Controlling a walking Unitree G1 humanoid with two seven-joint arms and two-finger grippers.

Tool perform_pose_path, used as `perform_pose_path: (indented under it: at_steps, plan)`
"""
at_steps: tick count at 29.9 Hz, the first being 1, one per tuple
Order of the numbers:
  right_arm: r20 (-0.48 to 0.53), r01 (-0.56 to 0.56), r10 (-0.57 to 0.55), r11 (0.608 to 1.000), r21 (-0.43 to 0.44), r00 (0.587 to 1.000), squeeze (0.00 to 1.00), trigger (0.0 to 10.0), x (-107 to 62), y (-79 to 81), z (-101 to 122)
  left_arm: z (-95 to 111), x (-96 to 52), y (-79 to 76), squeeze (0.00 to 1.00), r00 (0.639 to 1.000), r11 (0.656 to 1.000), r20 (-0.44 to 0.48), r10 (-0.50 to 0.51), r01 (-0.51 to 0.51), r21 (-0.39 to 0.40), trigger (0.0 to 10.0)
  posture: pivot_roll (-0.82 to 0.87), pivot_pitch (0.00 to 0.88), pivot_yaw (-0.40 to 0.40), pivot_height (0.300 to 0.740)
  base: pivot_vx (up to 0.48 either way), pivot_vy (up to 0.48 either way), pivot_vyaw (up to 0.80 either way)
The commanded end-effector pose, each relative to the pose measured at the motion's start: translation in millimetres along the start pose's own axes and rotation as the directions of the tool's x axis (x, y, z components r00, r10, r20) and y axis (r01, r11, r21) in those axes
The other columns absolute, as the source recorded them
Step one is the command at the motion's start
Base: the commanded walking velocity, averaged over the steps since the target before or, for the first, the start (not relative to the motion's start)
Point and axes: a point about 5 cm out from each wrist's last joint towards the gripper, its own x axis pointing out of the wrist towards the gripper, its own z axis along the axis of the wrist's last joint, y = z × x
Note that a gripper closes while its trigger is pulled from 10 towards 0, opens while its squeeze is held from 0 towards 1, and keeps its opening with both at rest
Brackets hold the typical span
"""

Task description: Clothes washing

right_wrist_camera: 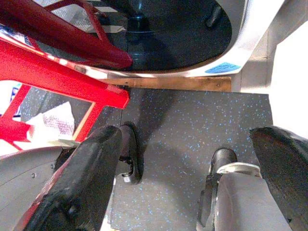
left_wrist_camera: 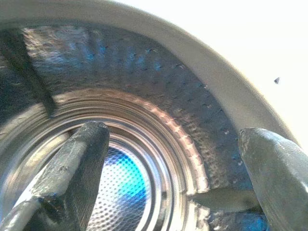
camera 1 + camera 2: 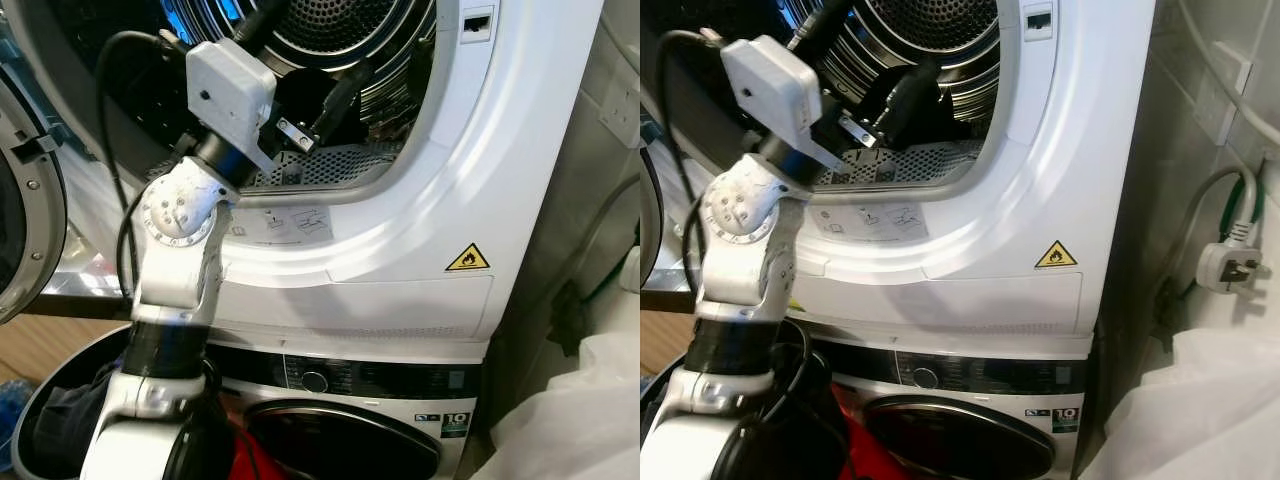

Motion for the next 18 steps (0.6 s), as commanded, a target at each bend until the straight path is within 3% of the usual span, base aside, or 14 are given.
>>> perform_pose_path:
  at_steps: [1, 4, 5, 6, 7, 8, 10, 11, 13, 18]
  plan:
    - [-0.004, -0.026, 0.026, 1.0, -0.004, 1.0, 0.0, 10.0, -0.5, 8.9, -1.9, 1.0, -11.2, 11.9, 0.0, 0.995, 0.996, -0.053, 0.086, -0.084, 0.038, 10.0, -0.01, 0.0, 0.191, 0.74, 0.0, 0.0, 0.0]
    - [-0.005, -0.028, 0.028, 1.0, -0.01, 1.0, 0.0, 10.0, -0.5, 8.7, -1.9, -0.3, -33.5, 16.3, 0.0, 0.987, 0.985, -0.111, 0.114, -0.098, 0.14, 10.0, 0.0, 0.0, 0.19, 0.74, 0.0, 0.0, 0.0]
    - [-0.006, -0.029, 0.029, 1.0, -0.011, 1.0, 0.0, 10.0, -0.5, 8.7, -2.0, -1.3, -36.5, 15.8, 0.0, 0.986, 0.984, -0.123, 0.113, -0.094, 0.149, 10.0, 0.01, 0.0, 0.188, 0.74, 0.0, 0.0, 0.0]
    - [-0.007, -0.031, 0.031, 0.999, -0.013, 0.999, 0.0, 10.0, -0.6, 9.4, -2.4, -7.9, -50.8, 15.7, 0.0, 0.973, 0.98, -0.174, 0.151, -0.125, 0.152, 10.0, 0.01, 0.0, 0.183, 0.74, 0.0, 0.0, 0.0]
    - [-0.007, -0.031, 0.031, 0.999, -0.013, 0.999, 0.0, 10.0, -0.6, 9.4, -2.4, -7.9, -50.8, 15.7, 0.0, 0.973, 0.98, -0.174, 0.151, -0.125, 0.152, 10.0, 0.01, 0.0, 0.183, 0.74, 0.0, 0.0, 0.0]
    - [-0.01, -0.035, 0.035, 0.999, -0.017, 0.999, 0.0, 10.0, -0.7, 10.3, -2.9, -14.7, -66.6, 12.9, 0.0, 0.958, 0.976, -0.226, 0.175, -0.139, 0.167, 10.0, 0.02, 0.0, 0.177, 0.74, 0.0, 0.0, 0.0]
    - [-0.01, -0.038, 0.037, 0.999, -0.022, 0.999, 0.0, 10.0, -0.6, 10.4, -2.6, -22.1, -83.1, 7.4, 0.0, 0.94, 0.972, -0.283, 0.191, -0.141, 0.19, 10.0, 0.02, 0.0, 0.171, 0.74, 0.0, 0.0, 0.0]
    - [-0.01, -0.038, 0.037, 0.999, -0.022, 0.999, 0.0, 10.0, -0.6, 10.4, -2.6, -22.1, -83.1, 7.4, 0.0, 0.94, 0.972, -0.283, 0.191, -0.141, 0.19, 10.0, 0.02, 0.0, 0.171, 0.74, 0.0, 0.0, 0.0]
    - [-0.008, -0.037, 0.036, 0.999, -0.025, 0.999, 0.0, 10.0, -0.2, 9.4, -1.2, -31.9, -103.5, 2.7, 0.0, 0.902, 0.964, -0.353, 0.246, -0.19, 0.187, 10.0, 0.02, 0.0, 0.158, 0.74, 0.0, 0.0, 0.0]
    - [0.001, -0.027, 0.027, 0.999, -0.033, 1.0, 0.0, 10.0, 1.3, 3.8, 4.5, -39.7, -121.4, -2.1, 0.0, 0.858, 0.947, -0.409, 0.309, -0.238, 0.216, 10.0, 0.04, 0.0, 0.131, 0.74, 0.0, 0.0, 0.0]
